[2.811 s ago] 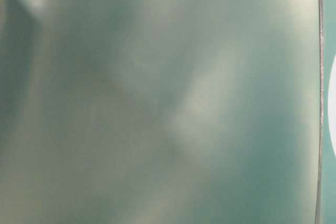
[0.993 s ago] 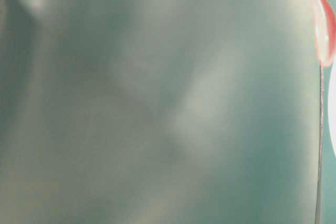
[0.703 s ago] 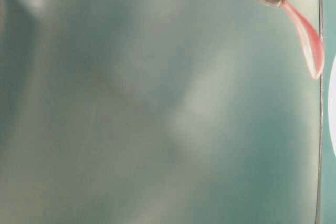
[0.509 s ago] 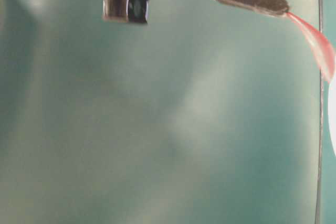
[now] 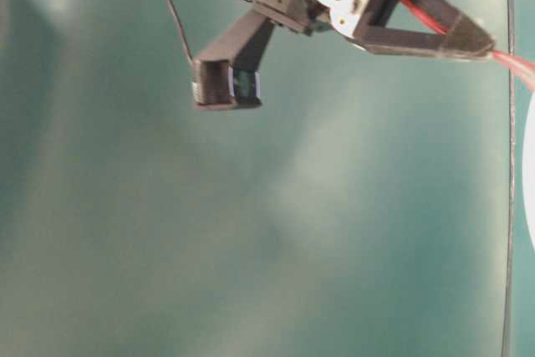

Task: Scoop the yellow hexagonal prism block from the bowl with a spoon using the right arm.
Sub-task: 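Carry the spoon over the white bowl and lower it inside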

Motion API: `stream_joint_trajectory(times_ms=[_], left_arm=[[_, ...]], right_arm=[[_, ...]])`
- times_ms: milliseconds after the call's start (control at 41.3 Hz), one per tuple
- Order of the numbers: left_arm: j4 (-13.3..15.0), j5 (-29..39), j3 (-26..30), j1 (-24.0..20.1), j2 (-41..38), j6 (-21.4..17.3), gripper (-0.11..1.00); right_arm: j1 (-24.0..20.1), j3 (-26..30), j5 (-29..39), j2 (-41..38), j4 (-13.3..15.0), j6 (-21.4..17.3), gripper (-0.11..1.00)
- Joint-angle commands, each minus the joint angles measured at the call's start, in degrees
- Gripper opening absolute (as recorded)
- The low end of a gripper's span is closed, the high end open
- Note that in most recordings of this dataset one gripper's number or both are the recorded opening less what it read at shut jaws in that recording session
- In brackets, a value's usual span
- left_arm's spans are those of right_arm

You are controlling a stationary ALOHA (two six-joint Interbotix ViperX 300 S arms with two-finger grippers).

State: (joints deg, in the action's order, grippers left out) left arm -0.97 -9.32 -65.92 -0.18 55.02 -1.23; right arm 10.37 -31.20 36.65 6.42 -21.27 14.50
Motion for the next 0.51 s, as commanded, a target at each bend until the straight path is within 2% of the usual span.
stream_joint_trajectory(times_ms=[0, 485], left_arm=[[-0.18, -0.26, 1.23, -0.18, -0.44, -0.18, 0.05], [-0.18, -0.26, 1.23, -0.09, -0.44, -0.18, 0.05]], right_arm=[[0.09, 1.32, 0.0, -0.26, 0.09, -0.09, 0.25], [0.09, 2.2, -1.32, -4.48, 0.09, 0.18, 0.25]])
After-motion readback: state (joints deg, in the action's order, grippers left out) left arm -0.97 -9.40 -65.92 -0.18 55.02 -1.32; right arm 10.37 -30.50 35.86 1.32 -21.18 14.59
